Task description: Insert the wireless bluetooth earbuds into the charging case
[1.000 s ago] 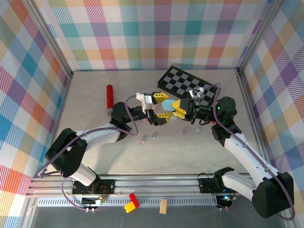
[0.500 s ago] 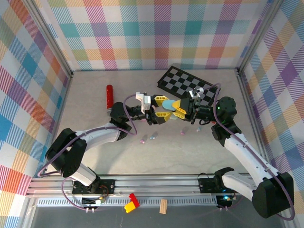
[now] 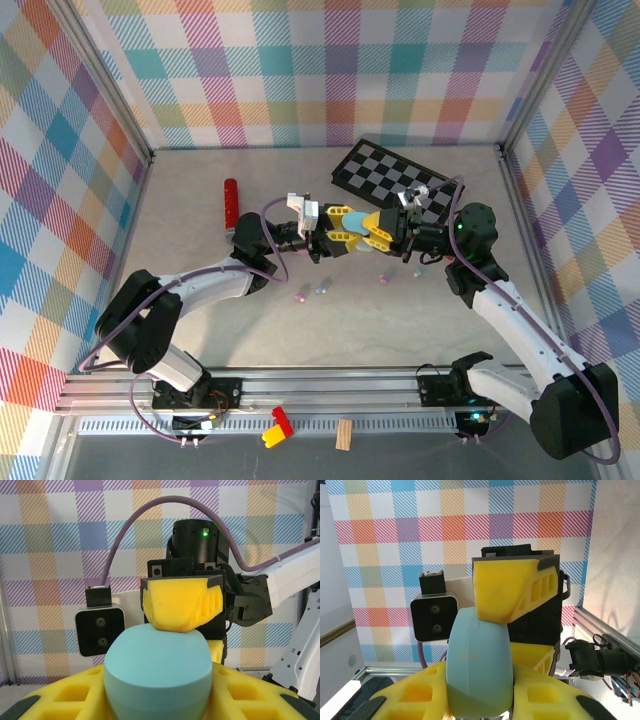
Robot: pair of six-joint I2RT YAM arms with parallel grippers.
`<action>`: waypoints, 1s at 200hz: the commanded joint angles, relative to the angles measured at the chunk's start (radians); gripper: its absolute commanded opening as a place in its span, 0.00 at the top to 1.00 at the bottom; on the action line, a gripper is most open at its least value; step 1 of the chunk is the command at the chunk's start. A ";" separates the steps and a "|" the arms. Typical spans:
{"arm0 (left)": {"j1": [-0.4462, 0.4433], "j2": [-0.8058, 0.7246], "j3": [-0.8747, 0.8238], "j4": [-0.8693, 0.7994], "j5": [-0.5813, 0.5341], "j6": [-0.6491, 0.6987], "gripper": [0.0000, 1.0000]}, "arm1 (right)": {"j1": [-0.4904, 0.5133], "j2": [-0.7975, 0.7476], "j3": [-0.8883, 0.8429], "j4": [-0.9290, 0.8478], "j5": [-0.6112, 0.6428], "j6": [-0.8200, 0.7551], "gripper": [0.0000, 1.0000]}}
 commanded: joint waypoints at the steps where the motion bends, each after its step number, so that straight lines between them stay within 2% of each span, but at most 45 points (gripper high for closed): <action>1: 0.000 -0.039 0.026 0.010 0.030 0.007 0.61 | -0.008 -0.018 0.032 -0.021 0.002 -0.043 0.85; 18: 0.002 -0.053 0.022 -0.022 0.026 0.028 0.61 | -0.009 -0.037 0.055 -0.103 0.016 -0.111 0.61; 31: 0.002 -0.072 0.018 -0.069 0.020 0.056 0.61 | -0.013 -0.063 0.095 -0.257 0.045 -0.226 0.45; 50: 0.002 -0.104 0.006 -0.137 0.011 0.088 0.61 | -0.015 -0.106 0.187 -0.601 0.140 -0.500 0.29; 64: 0.002 -0.124 -0.002 -0.189 0.013 0.099 0.60 | -0.015 -0.120 0.259 -0.806 0.216 -0.714 0.23; 89: 0.002 -0.160 0.006 -0.321 0.050 0.100 0.60 | -0.011 -0.133 0.355 -1.025 0.295 -1.119 0.18; 102: 0.002 -0.183 0.016 -0.394 0.070 0.098 0.60 | 0.036 -0.136 0.440 -1.164 0.397 -1.336 0.16; 118: 0.002 -0.220 0.036 -0.509 0.093 0.108 0.60 | 0.088 -0.146 0.503 -1.235 0.457 -1.490 0.15; 149: 0.002 -0.276 0.074 -0.709 0.114 0.171 0.60 | 0.127 -0.096 0.585 -1.291 0.447 -1.585 0.15; 162: 0.002 -0.283 0.078 -0.725 0.114 0.169 0.60 | 0.167 -0.049 0.636 -1.344 0.466 -1.625 0.14; 181: 0.000 -0.290 0.074 -0.725 0.107 0.162 0.60 | 0.234 0.004 0.678 -1.382 0.558 -1.677 0.12; 200: 0.000 -0.296 0.076 -0.727 0.101 0.162 0.60 | 0.266 0.043 0.695 -1.387 0.607 -1.707 0.12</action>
